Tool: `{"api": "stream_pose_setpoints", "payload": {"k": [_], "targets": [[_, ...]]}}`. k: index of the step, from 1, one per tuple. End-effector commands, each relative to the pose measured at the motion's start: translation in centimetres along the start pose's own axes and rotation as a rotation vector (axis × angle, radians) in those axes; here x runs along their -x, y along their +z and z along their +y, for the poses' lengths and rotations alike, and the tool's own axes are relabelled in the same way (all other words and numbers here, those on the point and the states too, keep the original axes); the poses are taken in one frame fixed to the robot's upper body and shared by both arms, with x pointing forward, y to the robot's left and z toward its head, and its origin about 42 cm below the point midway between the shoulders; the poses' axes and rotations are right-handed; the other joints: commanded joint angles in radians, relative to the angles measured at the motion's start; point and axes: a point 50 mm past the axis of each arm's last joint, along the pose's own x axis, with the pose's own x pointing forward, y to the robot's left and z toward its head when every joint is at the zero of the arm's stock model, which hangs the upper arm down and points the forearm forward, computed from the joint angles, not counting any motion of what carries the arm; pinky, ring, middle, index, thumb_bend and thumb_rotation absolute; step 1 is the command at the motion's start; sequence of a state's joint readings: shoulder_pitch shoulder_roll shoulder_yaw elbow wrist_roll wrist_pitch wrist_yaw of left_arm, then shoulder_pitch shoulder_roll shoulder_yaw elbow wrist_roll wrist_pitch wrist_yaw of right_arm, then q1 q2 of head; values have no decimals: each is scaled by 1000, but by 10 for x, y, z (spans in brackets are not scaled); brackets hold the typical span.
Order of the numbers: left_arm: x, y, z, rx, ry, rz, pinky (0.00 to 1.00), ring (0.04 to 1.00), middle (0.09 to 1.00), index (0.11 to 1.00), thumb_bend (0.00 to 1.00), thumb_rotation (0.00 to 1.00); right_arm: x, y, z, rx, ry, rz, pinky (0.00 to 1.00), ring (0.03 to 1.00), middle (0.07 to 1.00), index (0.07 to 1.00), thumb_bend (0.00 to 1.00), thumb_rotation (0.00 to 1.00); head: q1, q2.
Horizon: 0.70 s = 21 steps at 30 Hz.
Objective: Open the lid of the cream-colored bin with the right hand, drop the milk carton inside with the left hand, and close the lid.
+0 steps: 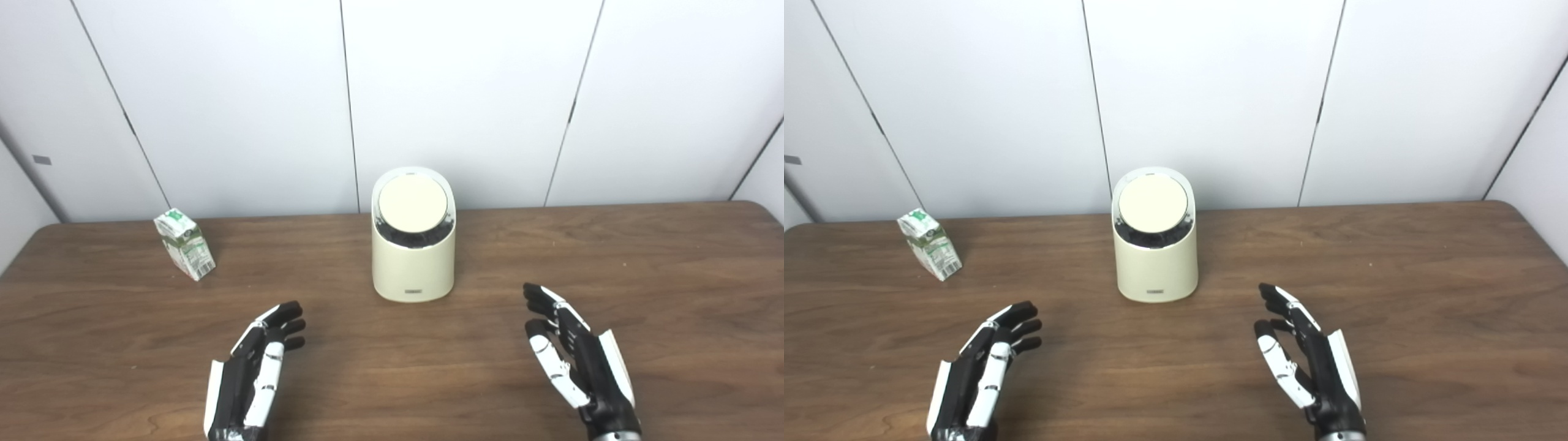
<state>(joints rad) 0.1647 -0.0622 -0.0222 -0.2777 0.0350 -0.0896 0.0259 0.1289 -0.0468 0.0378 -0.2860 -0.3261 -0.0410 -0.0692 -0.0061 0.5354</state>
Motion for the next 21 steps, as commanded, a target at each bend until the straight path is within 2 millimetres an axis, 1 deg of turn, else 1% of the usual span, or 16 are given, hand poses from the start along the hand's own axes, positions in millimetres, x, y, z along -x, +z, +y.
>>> {"api": "stream_pose_setpoints", "payload": {"k": [1, 12, 21], "targets": [[-1, 10, 0, 0, -11, -47, 723, 772, 795, 788, 277, 704, -7, 16, -3, -2, -15, -72, 753, 828, 837, 813, 129, 793, 0, 1], [-1, 10, 0, -1, -6, -47, 720, 769, 791, 787, 272, 700, -7, 15, -3, -16, -17, -71, 745, 824, 833, 807, 131, 771, -1, 3], [-2, 10, 0, 2, -10, -50, 723, 771, 795, 789, 275, 704, -7, 15, -3, -10, -15, -71, 758, 831, 833, 811, 129, 766, 0, 4]]}}
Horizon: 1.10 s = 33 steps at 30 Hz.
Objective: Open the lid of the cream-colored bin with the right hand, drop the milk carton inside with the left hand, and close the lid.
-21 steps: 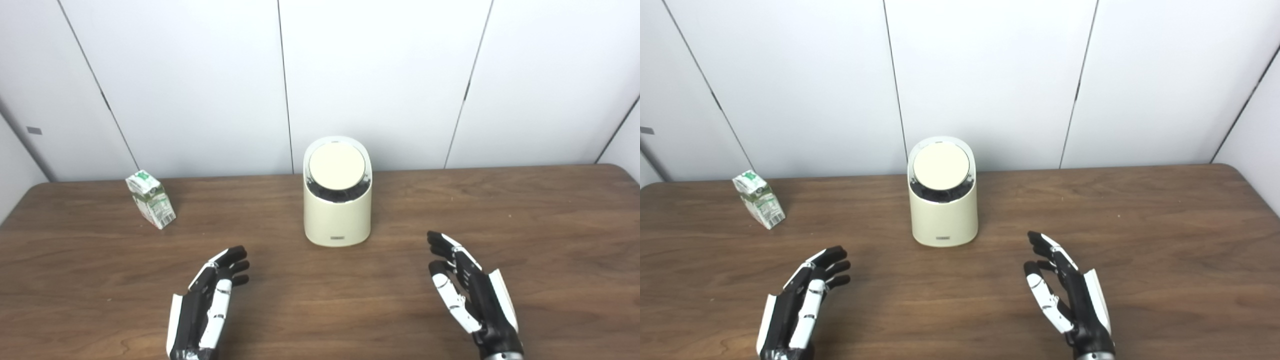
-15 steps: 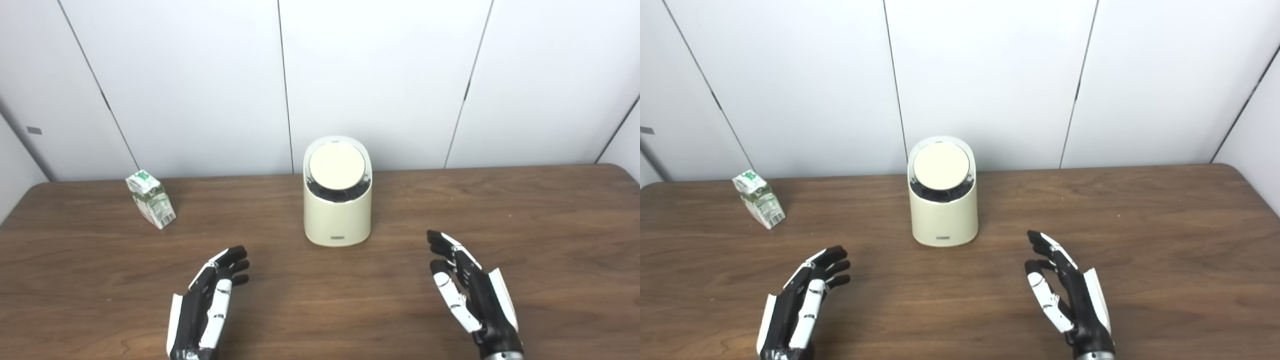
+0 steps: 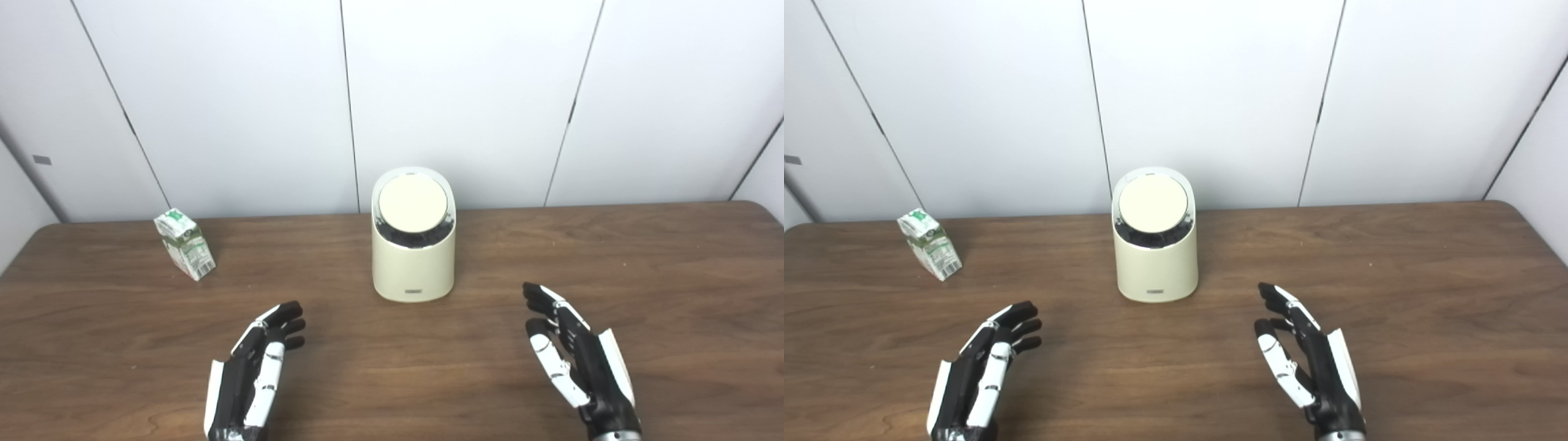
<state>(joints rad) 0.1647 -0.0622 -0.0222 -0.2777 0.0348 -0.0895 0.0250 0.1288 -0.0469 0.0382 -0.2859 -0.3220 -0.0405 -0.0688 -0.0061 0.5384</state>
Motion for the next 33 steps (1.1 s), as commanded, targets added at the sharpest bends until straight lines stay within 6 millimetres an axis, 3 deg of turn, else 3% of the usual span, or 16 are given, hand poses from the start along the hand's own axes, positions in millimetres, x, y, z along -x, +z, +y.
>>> {"api": "stream_pose_setpoints", "payload": {"k": [1, 11, 18, 22, 25, 27, 29, 30, 33], "targets": [[-2, 10, 0, 4, -8, -50, 722, 770, 794, 788, 275, 701, -7, 16, -3, -4, -17, -70, 754, 831, 832, 811, 126, 767, 0, 1], [-2, 9, -2, -5, -7, -46, 724, 769, 793, 787, 280, 711, -8, 14, -4, -17, -12, -70, 752, 830, 836, 812, 132, 736, 2, -1], [-7, 6, -6, 12, -3, -46, 723, 769, 793, 784, 275, 689, -25, 25, -9, -74, -53, -72, 780, 862, 866, 836, 168, 710, 3, -3], [-10, 4, -6, -1, -8, -55, 723, 771, 795, 792, 265, 695, -61, 49, -19, -28, -59, -162, 812, 882, 888, 863, 229, 810, -5, -6], [-11, 3, -8, -3, -10, -59, 728, 774, 797, 794, 272, 710, -91, 69, -24, 48, -68, -212, 834, 890, 890, 877, 363, 814, 0, -7], [-12, 2, -10, 5, -9, -59, 728, 772, 796, 792, 270, 706, -107, 77, -26, 93, -65, -232, 812, 847, 874, 883, 439, 773, 6, -7], [-12, 3, -12, 10, -14, -60, 725, 769, 794, 791, 268, 693, -124, 88, -28, 134, -55, -251, 671, 790, 887, 892, 513, 681, 9, -7], [-12, 3, -13, 10, -16, -60, 730, 772, 796, 792, 268, 693, -132, 93, -28, 148, -46, -254, 662, 796, 894, 897, 529, 643, 10, -7], [-12, 4, -15, 6, -15, -63, 729, 775, 796, 788, 265, 692, -152, 107, -24, 199, -26, -249, 802, 912, 953, 924, 594, 573, 10, -6]]}}
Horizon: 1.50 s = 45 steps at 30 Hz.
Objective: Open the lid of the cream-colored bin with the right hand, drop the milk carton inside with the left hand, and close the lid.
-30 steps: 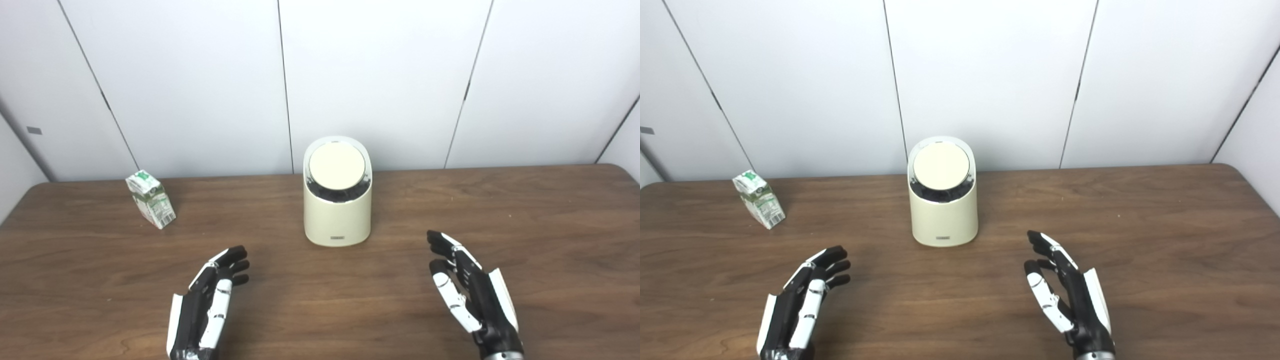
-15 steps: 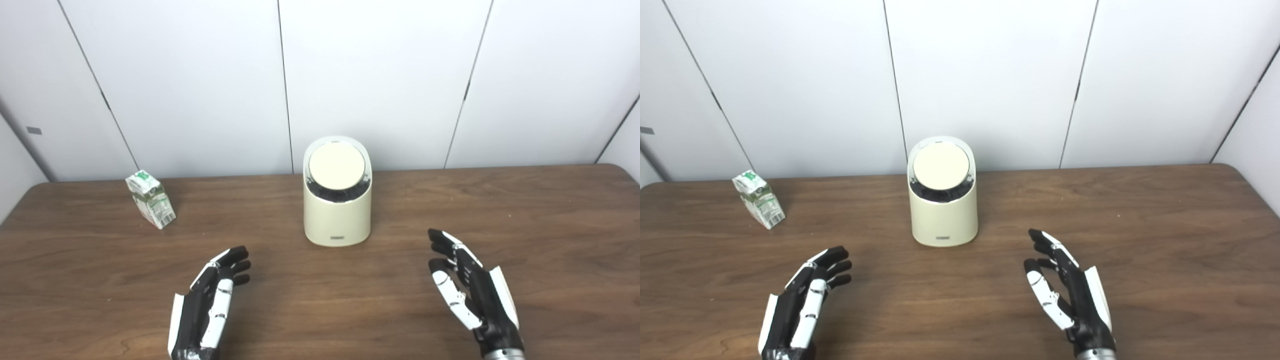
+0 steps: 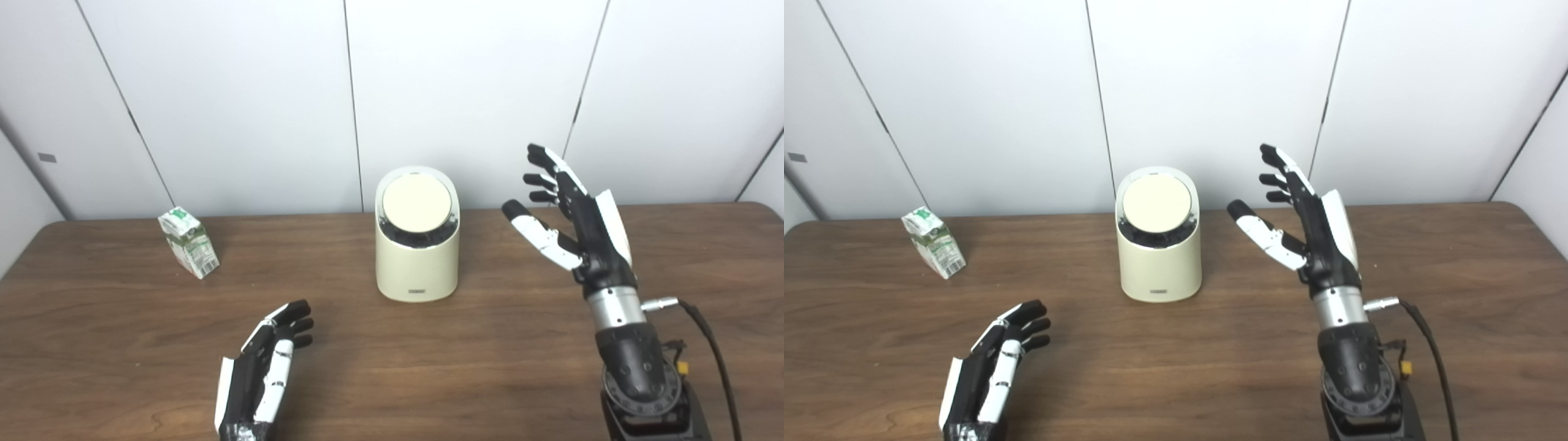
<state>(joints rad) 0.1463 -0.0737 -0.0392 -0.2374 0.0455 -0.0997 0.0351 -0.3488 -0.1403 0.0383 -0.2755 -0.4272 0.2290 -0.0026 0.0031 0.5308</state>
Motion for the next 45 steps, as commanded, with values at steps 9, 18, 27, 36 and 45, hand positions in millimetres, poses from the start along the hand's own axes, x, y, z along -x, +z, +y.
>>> {"api": "stream_pose_setpoints", "payload": {"k": [9, 18, 27, 36, 45], "targets": [[-7, 13, -12, -5, -8, -70, 720, 778, 799, 789, 246, 698, -59, 31, 13, 198, -18, -45, 974, 999, 995, 998, 747, 486, 8, 7], [-5, 14, -18, -6, -12, -75, 720, 778, 802, 788, 241, 676, -73, 26, 39, 318, -11, -31, 1000, 1000, 1000, 1000, 834, 372, 22, 11], [-5, 15, -20, -2, -3, -78, 716, 775, 798, 786, 232, 680, -77, 16, 60, 471, 27, -21, 1000, 1000, 1000, 1000, 839, 364, 28, 17], [-4, 17, -23, 13, 1, -76, 703, 764, 791, 778, 231, 664, -78, 5, 71, 544, 73, -13, 1000, 1000, 1000, 1000, 833, 445, 32, 22], [-3, 18, -26, 10, -1, -66, 705, 771, 794, 779, 232, 661, -83, 5, 80, 565, 105, 1, 1000, 1000, 1000, 1000, 759, 566, 35, 23]]}}
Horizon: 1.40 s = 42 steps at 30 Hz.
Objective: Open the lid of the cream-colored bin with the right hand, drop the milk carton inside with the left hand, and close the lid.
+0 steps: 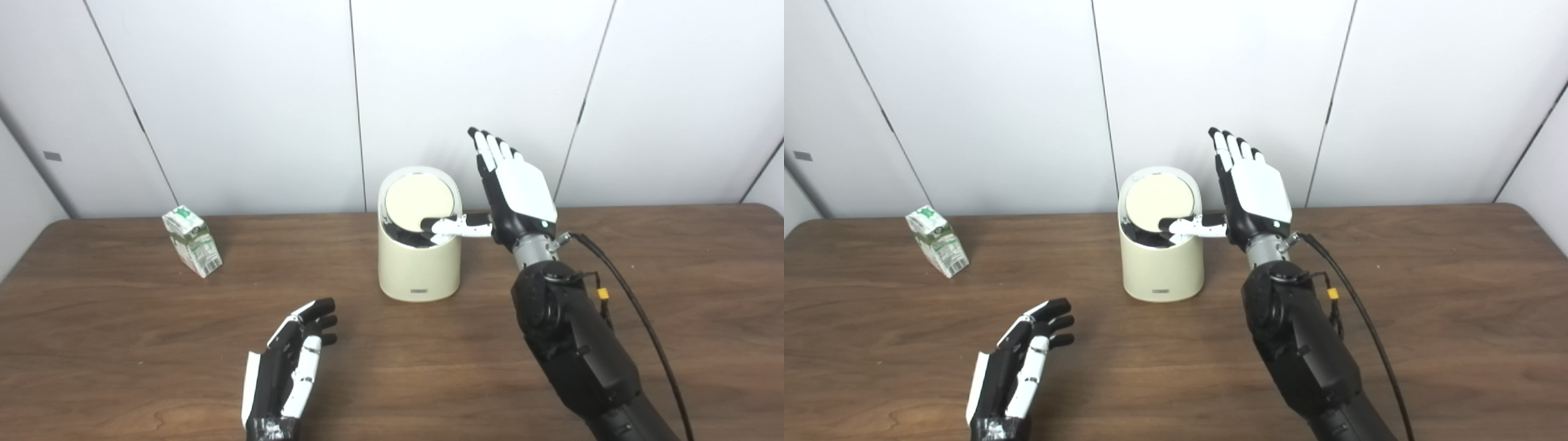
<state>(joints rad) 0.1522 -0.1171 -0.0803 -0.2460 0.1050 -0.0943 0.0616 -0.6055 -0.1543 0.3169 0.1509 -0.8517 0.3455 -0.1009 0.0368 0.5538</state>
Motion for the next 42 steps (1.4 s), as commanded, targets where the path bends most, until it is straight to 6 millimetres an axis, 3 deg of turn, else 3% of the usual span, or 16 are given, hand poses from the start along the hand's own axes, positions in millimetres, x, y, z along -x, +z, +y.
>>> {"api": "stream_pose_setpoints", "payload": {"k": [1, 3, 23, 36, 42], "targets": [[-5, 15, -5, 16, 0, -64, 704, 770, 794, 779, 231, 659, -12, 12, -8, 24, -18, -32, 1000, 1000, 1000, 1000, 755, 568, 1, 0], [-5, 15, -5, 18, -1, -63, 704, 770, 794, 779, 231, 656, -13, 12, -8, 32, -14, -31, 1000, 1000, 1000, 1000, 754, 569, 2, 0], [-4, 19, -3, 25, -6, -55, 707, 773, 798, 782, 228, 633, -16, 15, -12, 221, 128, 29, 1000, 1000, 1000, 1000, 998, 180, -7, 14], [-6, 18, 1, 12, -10, -72, 709, 768, 792, 779, 236, 635, -10, 10, -8, 375, 219, 41, 1000, 1000, 1000, 1000, 1000, 135, -9, 19], [-4, 21, 2, -4, -6, -71, 700, 766, 793, 782, 237, 667, 3, 4, 0, 404, 218, 19, 1000, 1000, 1000, 1000, 1000, 198, -6, 26]]}}
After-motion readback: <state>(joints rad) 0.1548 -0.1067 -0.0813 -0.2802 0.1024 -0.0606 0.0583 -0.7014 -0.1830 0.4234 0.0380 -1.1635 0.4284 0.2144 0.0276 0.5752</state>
